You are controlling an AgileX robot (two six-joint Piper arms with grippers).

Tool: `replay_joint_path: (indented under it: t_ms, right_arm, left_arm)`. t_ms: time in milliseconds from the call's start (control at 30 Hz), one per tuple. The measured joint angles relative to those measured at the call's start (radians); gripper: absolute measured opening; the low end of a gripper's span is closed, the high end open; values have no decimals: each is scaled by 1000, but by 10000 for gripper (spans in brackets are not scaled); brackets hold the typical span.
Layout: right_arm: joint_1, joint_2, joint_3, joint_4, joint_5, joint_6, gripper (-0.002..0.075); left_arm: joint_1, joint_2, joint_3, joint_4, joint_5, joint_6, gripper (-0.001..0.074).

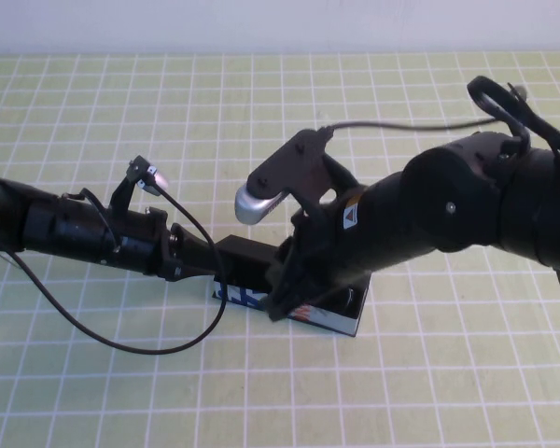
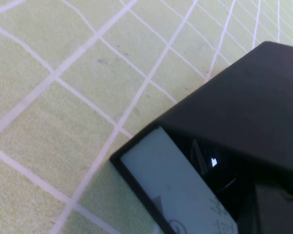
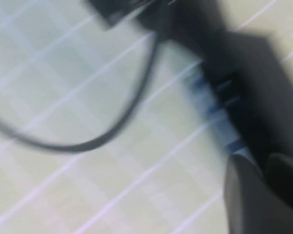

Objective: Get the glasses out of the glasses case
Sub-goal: Pick up the glasses from the glasses case

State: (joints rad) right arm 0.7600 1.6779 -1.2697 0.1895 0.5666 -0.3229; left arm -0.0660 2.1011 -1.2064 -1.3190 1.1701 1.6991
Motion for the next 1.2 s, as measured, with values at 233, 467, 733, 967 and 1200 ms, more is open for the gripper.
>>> replay_joint_path:
  t_ms: [233, 467, 733, 967, 1200]
  right_arm:
    - [0, 50, -2, 109, 108, 66, -11]
    - [0, 153, -2, -25, 59, 218, -15]
    - [-17, 166, -21, -121, 26, 323, -15]
    - [-79, 170, -86, -132, 7, 338, -16]
    - [-162, 247, -187, -134, 29, 339, -16]
  left_arm:
    - [0, 0, 0, 0, 0, -4, -4]
    - [0, 0, 0, 0, 0, -10, -4]
    - [0, 0, 0, 0, 0, -12, -4]
    - [0, 0, 0, 8, 2, -22, -4]
    - [0, 0, 0, 13, 5, -29, -4]
